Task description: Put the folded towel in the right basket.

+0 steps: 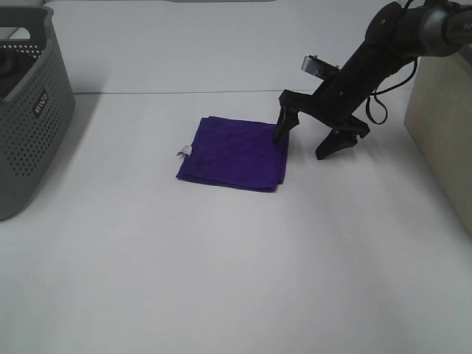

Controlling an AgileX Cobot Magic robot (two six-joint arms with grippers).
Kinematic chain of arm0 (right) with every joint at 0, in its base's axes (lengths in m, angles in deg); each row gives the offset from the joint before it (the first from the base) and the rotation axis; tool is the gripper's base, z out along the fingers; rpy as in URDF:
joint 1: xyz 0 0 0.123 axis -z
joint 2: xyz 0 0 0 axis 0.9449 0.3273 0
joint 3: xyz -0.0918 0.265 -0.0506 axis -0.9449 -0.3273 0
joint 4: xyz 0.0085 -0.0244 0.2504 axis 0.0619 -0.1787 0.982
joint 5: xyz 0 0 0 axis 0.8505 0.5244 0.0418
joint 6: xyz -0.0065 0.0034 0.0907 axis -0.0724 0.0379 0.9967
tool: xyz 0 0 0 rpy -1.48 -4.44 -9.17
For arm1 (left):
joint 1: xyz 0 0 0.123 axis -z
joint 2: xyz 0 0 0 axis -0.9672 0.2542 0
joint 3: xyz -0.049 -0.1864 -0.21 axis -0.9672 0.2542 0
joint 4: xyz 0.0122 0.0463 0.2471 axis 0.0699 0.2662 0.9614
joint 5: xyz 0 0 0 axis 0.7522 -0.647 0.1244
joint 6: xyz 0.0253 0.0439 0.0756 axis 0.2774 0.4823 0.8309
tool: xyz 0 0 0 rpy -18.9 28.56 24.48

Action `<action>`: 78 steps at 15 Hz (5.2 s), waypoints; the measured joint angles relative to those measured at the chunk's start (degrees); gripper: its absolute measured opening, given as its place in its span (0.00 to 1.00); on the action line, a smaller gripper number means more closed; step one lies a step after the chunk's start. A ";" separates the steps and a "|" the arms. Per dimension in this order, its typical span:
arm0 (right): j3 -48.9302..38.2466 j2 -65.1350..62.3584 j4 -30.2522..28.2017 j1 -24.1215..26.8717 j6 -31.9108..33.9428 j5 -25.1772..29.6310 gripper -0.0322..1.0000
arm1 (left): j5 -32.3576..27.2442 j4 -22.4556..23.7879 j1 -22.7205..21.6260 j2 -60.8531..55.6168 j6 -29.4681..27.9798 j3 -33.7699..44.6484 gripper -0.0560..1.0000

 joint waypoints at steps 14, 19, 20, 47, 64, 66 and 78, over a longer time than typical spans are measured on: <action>1.55 6.47 9.57 -14.61 3.95 -14.73 0.11 | 0.00 0.00 0.00 0.00 0.00 0.00 0.99; 1.55 5.79 9.51 -15.13 3.95 -15.47 0.07 | 0.00 0.00 0.00 0.00 0.00 0.00 0.99; 1.09 4.70 8.37 -14.73 3.61 -14.21 0.07 | 0.00 0.00 0.00 0.00 0.00 0.00 0.99; -0.29 -31.91 -19.19 31.28 -0.40 8.08 0.95 | 0.00 0.00 0.00 0.00 0.00 0.00 0.99; -0.29 -37.41 -21.72 0.80 9.91 10.31 0.96 | 0.00 0.00 0.00 0.00 0.00 0.00 0.99; -6.13 -43.03 -24.81 0.29 10.54 10.43 0.96 | 0.00 0.00 0.00 0.00 0.00 0.00 0.99; -72.82 -118.20 -28.19 -0.63 10.14 4.87 0.96 | 0.00 0.00 0.00 0.00 0.00 0.00 0.99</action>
